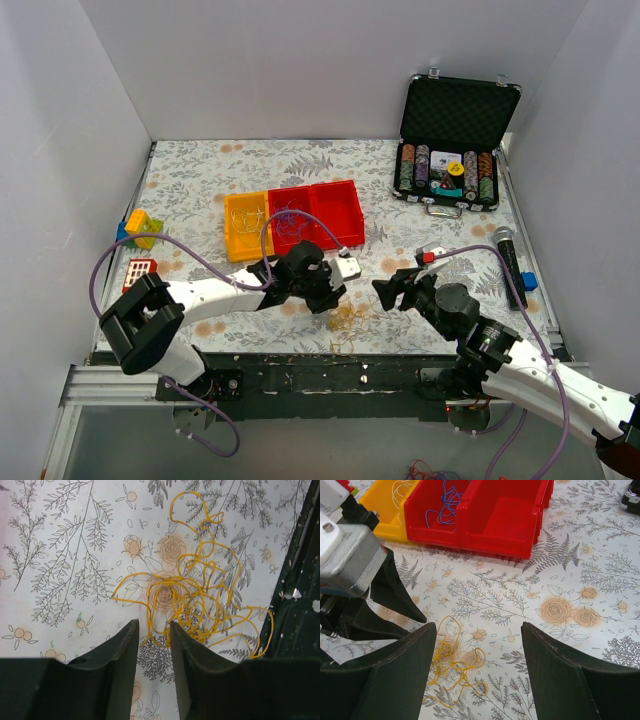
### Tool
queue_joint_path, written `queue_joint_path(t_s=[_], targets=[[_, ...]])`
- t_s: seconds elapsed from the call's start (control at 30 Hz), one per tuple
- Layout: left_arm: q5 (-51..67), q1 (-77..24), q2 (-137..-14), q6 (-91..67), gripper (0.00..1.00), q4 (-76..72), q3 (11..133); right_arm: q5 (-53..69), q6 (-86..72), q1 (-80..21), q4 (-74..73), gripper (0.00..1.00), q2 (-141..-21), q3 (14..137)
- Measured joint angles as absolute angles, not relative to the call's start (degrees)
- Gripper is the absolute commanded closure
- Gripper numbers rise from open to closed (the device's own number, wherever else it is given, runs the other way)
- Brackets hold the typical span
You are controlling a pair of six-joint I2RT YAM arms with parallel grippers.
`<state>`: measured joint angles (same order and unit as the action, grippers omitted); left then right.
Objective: Untangle the cables
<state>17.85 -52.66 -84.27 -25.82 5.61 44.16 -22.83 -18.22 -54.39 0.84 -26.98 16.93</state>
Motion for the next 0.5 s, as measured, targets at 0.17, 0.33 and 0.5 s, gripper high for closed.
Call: queue_joint_path(t_s=[0.17, 0.33, 0.5], targets=[[18.48, -52.69, -84.27, -24.58, 1.00, 6.22, 43.57, -22.83, -18.22, -54.39, 0.89, 0.23, -27.20, 16.93], [18.13, -52.66, -83.74, -22.63, 1.00, 6.98, 43.75, -23.03, -18.15, -54.39, 0.86, 0.23, -28.25, 16.93], [17.80, -52.62, -81.80, -20.32, 1.00, 10.41, 47.31, -23.05, -18.11, -54.39, 0.91, 0.23, -29.32, 16.93]])
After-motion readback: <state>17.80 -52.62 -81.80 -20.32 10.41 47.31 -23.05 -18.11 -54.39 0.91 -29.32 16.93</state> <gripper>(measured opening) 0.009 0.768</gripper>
